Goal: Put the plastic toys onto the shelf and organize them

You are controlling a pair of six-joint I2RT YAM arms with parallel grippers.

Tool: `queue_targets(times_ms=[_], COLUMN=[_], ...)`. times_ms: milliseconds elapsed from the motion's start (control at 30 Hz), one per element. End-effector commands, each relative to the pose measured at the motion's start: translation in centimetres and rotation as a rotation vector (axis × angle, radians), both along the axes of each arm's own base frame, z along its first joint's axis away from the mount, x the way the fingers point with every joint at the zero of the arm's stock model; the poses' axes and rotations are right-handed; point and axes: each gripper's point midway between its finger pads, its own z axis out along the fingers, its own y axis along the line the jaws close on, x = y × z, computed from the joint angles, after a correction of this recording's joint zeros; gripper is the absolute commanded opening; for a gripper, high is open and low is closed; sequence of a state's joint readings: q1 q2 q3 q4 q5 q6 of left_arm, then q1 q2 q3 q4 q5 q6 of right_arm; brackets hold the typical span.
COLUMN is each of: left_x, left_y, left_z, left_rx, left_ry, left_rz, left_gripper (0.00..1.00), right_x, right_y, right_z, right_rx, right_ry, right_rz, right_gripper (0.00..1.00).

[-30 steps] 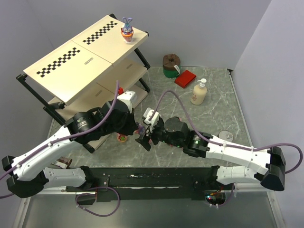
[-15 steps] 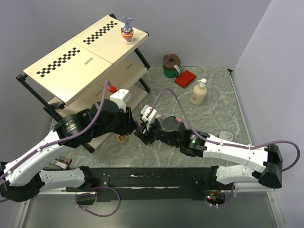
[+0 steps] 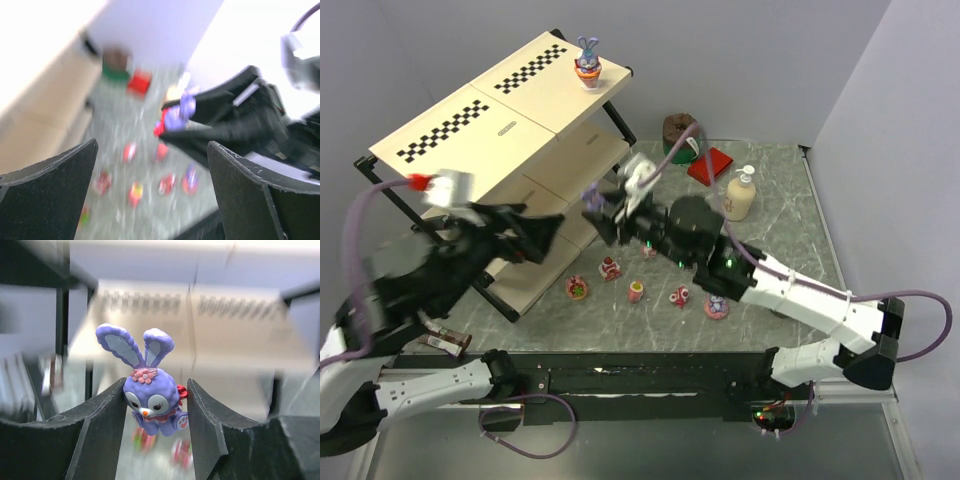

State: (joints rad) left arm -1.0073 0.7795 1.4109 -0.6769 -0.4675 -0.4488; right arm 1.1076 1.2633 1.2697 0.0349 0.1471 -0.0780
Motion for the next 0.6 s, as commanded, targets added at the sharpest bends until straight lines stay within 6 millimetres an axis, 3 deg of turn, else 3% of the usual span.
queue_targets(times_ms=[0, 33, 233, 467, 567], left_x=[-0.7, -0.8, -0.7, -0.9, -0.7], left_y=[3.5, 3.8, 5.3, 8.4, 10.6], left_z=[7.4, 7.8, 8.4, 9.7, 9.5], left_rx=[-0.15, -0.148, -0.103, -0.123, -0.137], left_ry=[-0.254, -0.268, -0.289, -0.342, -0.331], left_rz=[0.062, 0.067, 0.115, 0.217, 0.312], left_gripper=[0.97, 0.96, 0.96, 0.96, 0.97], right_x=[2.3, 3.0, 6.6, 9.6, 10.8], right_y=[0.1, 0.8, 3.1, 5.9, 7.2], right_z=[9.8, 11.1, 14.0, 15.8, 16.1], right_rx=[0.199, 0.226, 0.249, 0.279, 0.29], right_ry=[-0.149, -0.151, -0.199, -0.218, -0.212], right_rz=[0.053, 0.065, 0.086, 0.133, 0.148], right_gripper=[0.0, 0.0, 0.0, 0.0, 0.0])
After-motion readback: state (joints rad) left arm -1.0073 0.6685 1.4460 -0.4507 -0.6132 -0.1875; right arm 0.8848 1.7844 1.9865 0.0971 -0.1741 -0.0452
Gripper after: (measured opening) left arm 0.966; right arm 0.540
